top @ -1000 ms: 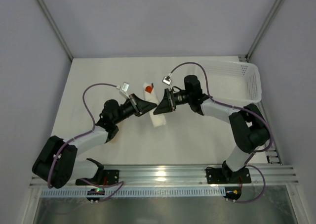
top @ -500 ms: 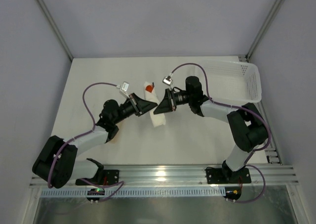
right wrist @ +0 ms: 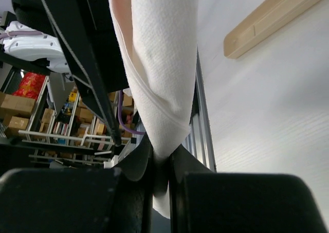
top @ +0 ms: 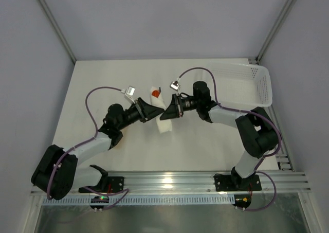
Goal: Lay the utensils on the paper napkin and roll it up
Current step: Roll the napkin.
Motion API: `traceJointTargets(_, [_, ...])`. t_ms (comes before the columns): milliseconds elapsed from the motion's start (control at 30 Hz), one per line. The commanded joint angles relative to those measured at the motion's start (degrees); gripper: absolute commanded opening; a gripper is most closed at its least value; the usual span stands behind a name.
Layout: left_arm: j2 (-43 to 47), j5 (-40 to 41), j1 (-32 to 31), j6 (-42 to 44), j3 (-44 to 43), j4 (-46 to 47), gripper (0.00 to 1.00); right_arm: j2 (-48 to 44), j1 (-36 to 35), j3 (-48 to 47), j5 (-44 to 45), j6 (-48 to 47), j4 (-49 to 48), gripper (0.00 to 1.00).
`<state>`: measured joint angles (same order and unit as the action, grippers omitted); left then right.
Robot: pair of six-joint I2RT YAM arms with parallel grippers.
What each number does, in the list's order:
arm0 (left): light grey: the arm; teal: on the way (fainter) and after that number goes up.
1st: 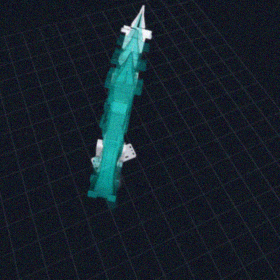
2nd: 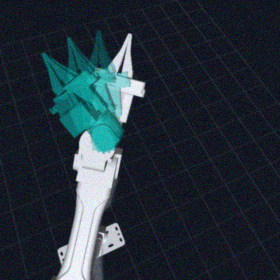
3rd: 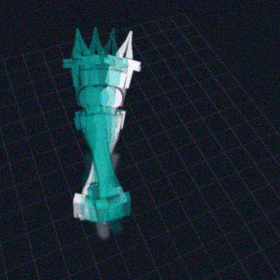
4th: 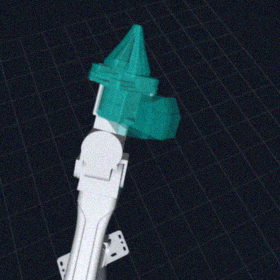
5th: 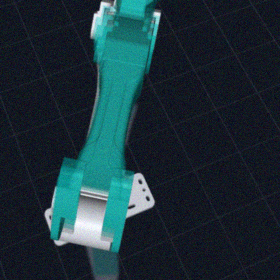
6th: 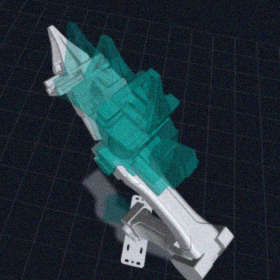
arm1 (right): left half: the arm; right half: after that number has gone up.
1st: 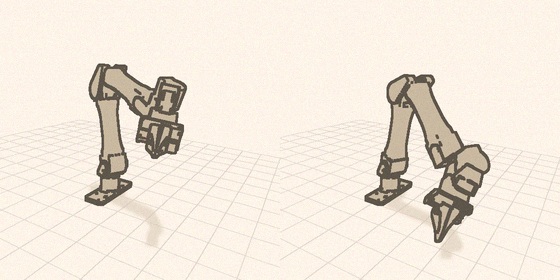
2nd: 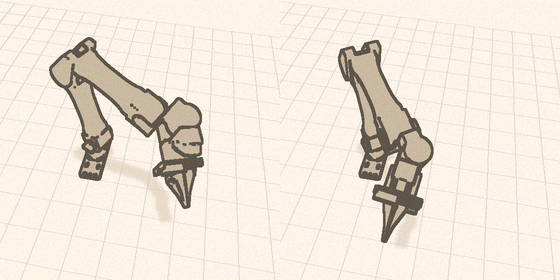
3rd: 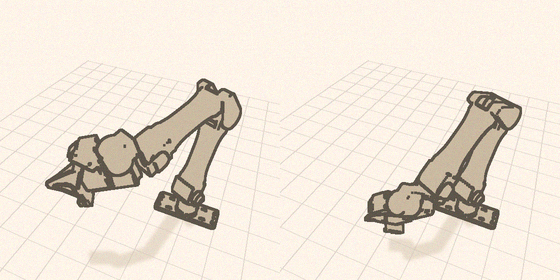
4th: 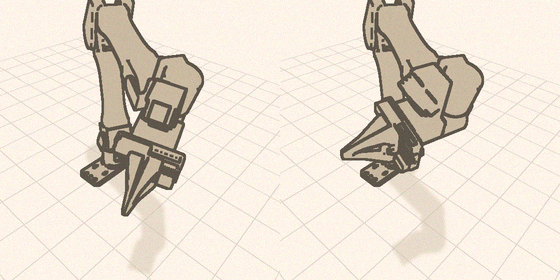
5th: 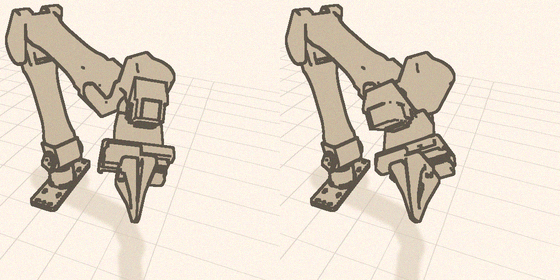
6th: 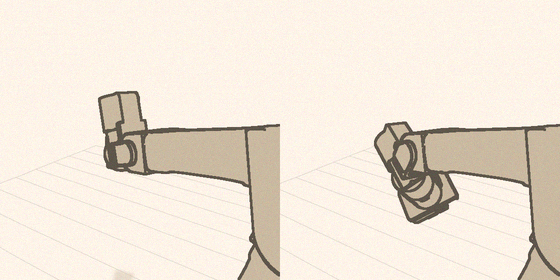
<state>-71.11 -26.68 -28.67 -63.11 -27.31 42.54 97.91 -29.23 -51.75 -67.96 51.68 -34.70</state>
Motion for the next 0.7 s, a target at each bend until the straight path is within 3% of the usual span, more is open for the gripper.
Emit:
traceJointTargets(0, [2.5,0.0,-0.3,2.2,-0.6,-1.1,0.47,-3.0,0.0,-2.0,2.1,-6.3,5.8,0.03])
traceJointTargets(333, [6.4,0.7,-0.3,5.5,-0.8,-6.9,0.57,-5.3,0.1,-1.9,4.5,-9.1,10.3,0.04])
traceJointTargets(367, [7.0,1.4,-0.3,5.6,-0.6,-7.5,0.65,-5.4,0.2,-1.9,4.8,-9.2,10.9,0.04])
traceJointTargets(667, [19.4,6.5,-0.3,8.1,3.5,-18.5,0.66,-6.9,1.4,-2.2,7.3,-11.6,16.3,0.03])
